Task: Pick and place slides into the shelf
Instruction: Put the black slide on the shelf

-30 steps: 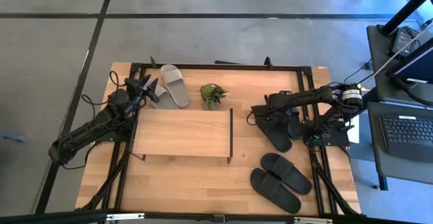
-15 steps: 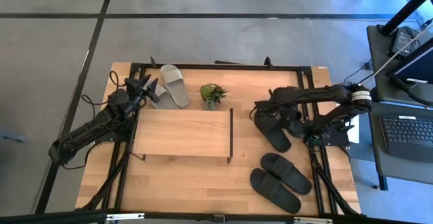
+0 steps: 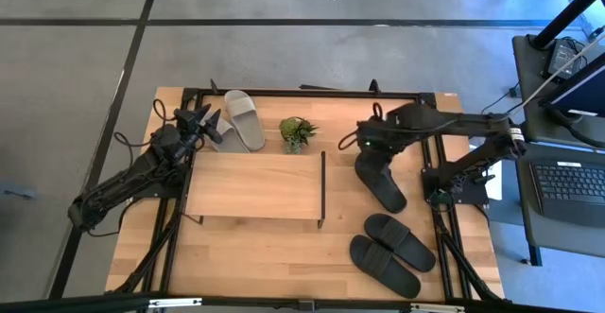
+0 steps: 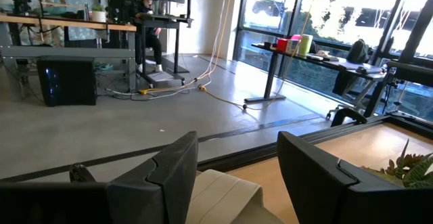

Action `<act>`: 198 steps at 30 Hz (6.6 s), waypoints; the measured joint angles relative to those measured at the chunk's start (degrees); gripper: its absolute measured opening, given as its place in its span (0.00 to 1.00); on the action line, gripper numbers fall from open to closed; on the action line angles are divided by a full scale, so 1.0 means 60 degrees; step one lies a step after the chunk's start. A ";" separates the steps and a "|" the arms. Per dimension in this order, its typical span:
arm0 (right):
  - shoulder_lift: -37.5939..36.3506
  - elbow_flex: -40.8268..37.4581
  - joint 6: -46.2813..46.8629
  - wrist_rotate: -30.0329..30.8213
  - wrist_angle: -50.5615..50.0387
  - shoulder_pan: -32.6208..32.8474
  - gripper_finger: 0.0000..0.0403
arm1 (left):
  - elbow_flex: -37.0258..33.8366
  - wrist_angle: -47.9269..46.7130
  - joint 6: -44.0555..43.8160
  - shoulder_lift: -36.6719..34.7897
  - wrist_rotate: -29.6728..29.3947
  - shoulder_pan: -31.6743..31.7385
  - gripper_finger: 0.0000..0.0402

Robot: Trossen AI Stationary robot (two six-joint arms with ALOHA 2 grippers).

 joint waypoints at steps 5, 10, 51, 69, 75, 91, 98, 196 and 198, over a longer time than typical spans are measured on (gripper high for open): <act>0.0137 0.1423 0.0601 0.0430 0.0045 0.0969 0.03 | 0.0003 0.0000 -0.0003 -0.0002 0.0001 -0.0004 0.48; 0.0576 0.2569 0.0621 0.1085 0.0590 0.1844 0.03 | 0.0002 0.0000 -0.0002 -0.0001 -0.0002 -0.0002 0.48; 0.6187 0.7742 -0.1572 0.3838 0.1811 0.2481 0.03 | 0.0000 0.0000 0.0000 0.0001 0.0000 -0.0002 0.48; 0.6918 0.7738 -0.1977 0.3801 0.1954 0.2037 0.05 | 0.0000 0.0000 0.0000 -0.0001 -0.0001 0.0000 0.48; 0.6922 0.7738 -0.2031 0.3725 0.2106 0.2051 0.07 | 0.0000 -0.0002 0.0000 -0.0001 -0.0002 -0.0002 0.48; 0.6929 0.7738 -0.2472 0.2523 0.2548 0.2065 0.31 | 0.0000 0.0000 0.0000 -0.0002 -0.0002 0.0000 0.48; 0.6936 0.7738 -0.2445 0.2543 0.2613 0.2058 0.40 | 0.0001 -0.0001 -0.0001 -0.0002 -0.0002 0.0000 0.48; 0.1882 0.1232 -0.9187 -0.8291 0.9990 -0.3025 0.60 | 0.6207 -0.6319 0.0998 0.4639 0.3072 -0.4874 0.48; 0.1061 -0.0160 -0.8905 -0.8328 1.0881 -0.3242 0.60 | 0.6207 -0.6601 0.0993 0.4741 0.3072 -0.4874 0.48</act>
